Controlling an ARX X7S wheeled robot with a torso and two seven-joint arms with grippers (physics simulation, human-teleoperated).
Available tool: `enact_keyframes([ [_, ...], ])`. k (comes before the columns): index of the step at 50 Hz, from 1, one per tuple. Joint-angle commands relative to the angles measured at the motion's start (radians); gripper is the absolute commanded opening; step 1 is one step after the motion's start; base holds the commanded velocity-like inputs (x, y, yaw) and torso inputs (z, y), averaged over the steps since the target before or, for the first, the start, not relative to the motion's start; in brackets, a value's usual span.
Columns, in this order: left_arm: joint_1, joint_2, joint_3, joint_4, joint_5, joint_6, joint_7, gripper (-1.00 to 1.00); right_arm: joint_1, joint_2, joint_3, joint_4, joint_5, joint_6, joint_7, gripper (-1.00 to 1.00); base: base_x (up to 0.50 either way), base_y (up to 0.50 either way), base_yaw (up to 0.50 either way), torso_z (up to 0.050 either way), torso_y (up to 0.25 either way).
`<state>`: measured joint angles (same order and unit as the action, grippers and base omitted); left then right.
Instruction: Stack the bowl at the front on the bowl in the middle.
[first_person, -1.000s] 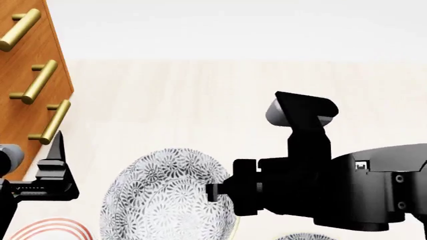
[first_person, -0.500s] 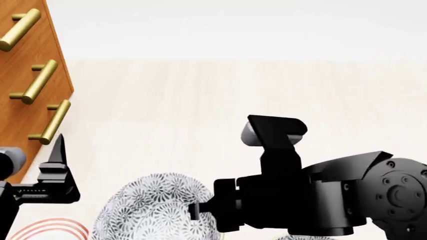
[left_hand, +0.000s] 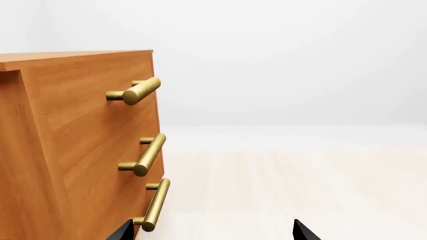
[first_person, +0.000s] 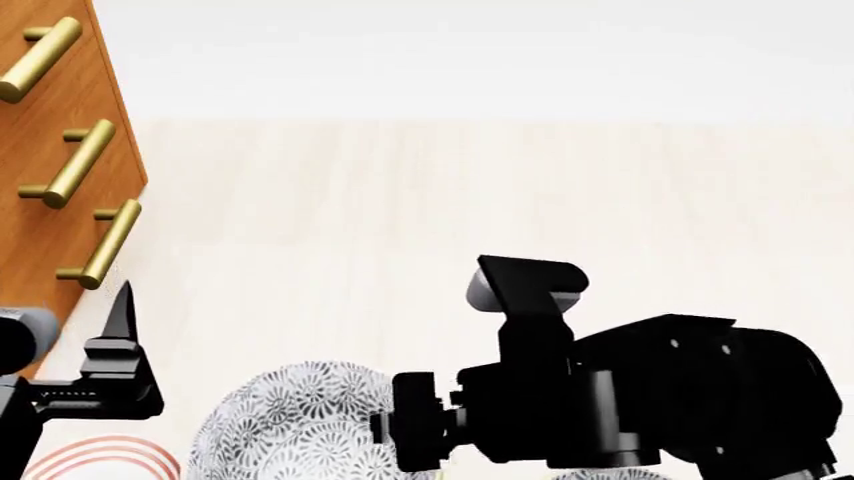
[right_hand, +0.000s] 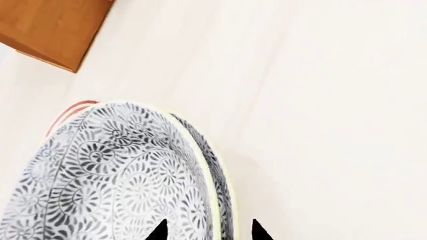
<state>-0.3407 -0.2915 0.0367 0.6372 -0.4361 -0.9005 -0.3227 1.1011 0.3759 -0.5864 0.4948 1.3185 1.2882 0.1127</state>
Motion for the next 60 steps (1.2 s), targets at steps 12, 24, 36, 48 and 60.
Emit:
enact_keyframes([
  [12, 0.0, -0.007, 0.005, 0.001, -0.009, 0.002, -0.009, 1.0, 0.005, -0.011, -0.077, 0.017, -0.078, -0.059, -0.082, 1.0, 0.0, 0.0, 0.0, 0.0, 0.0],
  [24, -0.007, -0.01, 0.012, -0.01, -0.013, 0.01, -0.006, 1.0, -0.167, 0.071, 0.076, -0.343, -0.166, -0.506, -0.087, 1.0, 0.0, 0.0, 0.0, 0.0, 0.0],
  [36, 0.041, -0.012, 0.05, 0.018, 0.068, 0.192, -0.001, 1.0, -0.482, 0.103, 0.192, -0.751, -0.674, -1.067, 0.221, 1.0, 0.0, 0.0, 0.0, 0.0, 0.0],
  [48, 0.1, -0.035, 0.1, 0.148, 0.179, 0.346, -0.029, 1.0, -0.677, 0.136, 0.194, -0.984, -0.994, -1.205, 0.443, 1.0, 0.0, 0.0, 0.0, 0.0, 0.0],
  [60, 0.084, -0.045, 0.11, 0.186, 0.164, 0.306, -0.031, 1.0, -0.705, 0.139, 0.183, -1.033, -1.067, -1.224, 0.479, 1.0, 0.0, 0.0, 0.0, 0.0, 0.0],
])
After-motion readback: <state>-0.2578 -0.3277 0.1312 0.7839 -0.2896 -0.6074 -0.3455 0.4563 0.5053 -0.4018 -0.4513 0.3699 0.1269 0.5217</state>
